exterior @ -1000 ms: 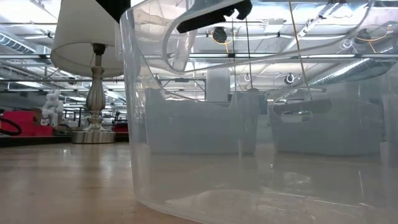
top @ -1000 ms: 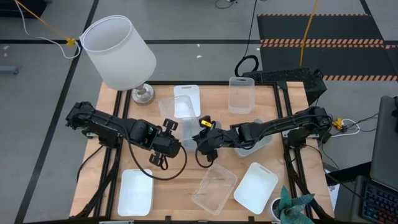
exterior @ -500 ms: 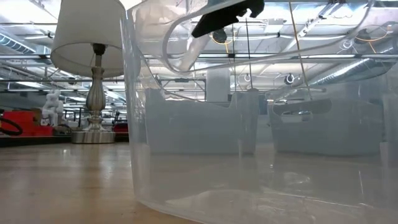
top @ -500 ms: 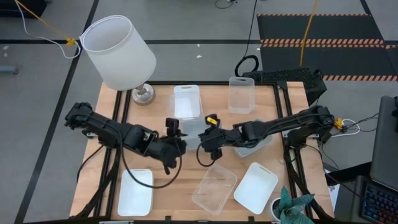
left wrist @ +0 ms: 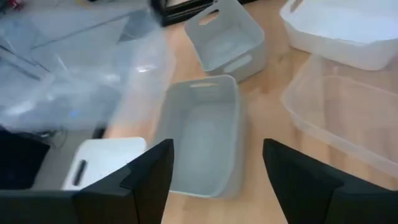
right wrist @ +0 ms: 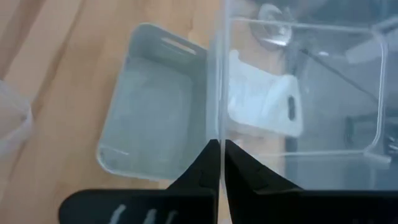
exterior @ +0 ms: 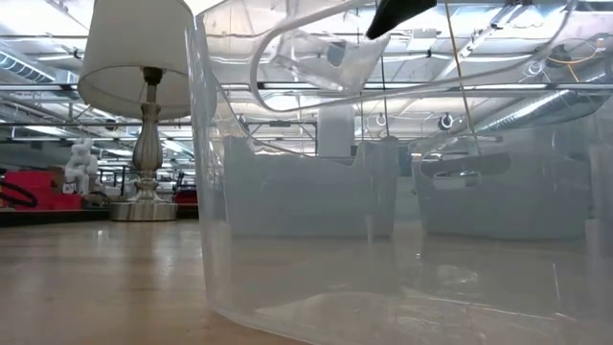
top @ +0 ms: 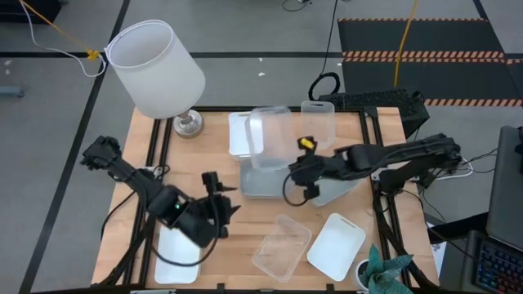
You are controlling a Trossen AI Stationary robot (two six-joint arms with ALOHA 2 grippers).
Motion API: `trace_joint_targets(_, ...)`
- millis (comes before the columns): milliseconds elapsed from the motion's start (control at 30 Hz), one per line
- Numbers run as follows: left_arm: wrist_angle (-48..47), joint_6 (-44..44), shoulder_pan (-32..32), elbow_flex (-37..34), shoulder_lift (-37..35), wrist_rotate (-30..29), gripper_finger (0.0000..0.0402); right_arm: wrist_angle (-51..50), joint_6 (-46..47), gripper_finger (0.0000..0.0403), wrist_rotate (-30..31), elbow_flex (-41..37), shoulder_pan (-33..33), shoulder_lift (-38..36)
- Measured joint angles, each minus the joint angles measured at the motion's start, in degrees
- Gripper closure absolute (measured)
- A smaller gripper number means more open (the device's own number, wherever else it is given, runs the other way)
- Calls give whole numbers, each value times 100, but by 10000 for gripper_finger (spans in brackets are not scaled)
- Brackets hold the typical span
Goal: Stack baskets by color
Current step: Stack the middle left transparent bin on the top transparent bin
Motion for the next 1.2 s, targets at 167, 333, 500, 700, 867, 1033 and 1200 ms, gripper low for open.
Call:
trace_joint_targets(167, 580, -664, -379, -715, 5, -336, 181, -294, -30, 402, 0, 11, -311, -479)
trace_joint_targets(333, 1618, -882, -521, -1452, 11, -368, 198, -517, -352, 402, -18, 11, -784, -806)
trace_joint_targets(500, 2646, -651, -483, -1972, 11, -376, 204, -845, -722, 403, -40, 11, -1389, -1007)
trace_joint_targets(700, 3030, -415, -307, -2158, 11, -379, 204, -1260, -1062, 403, -417, 11, -2166, -1053)
trace_joint_targets(867, 3036, -415, -227, -2158, 11, -357, 204, -1555, -1251, 403, -683, 11, -2730, -1049)
trace_joint_targets(1033, 3118, -386, -224, -2158, 11, -349, 204, -1773, -1436, 403, -950, 11, -3124, -1049)
trace_joint_targets(1200, 3315, -186, -224, -2158, 11, -261, 204, -1769, -1594, 403, -1110, -122, -3351, -1051)
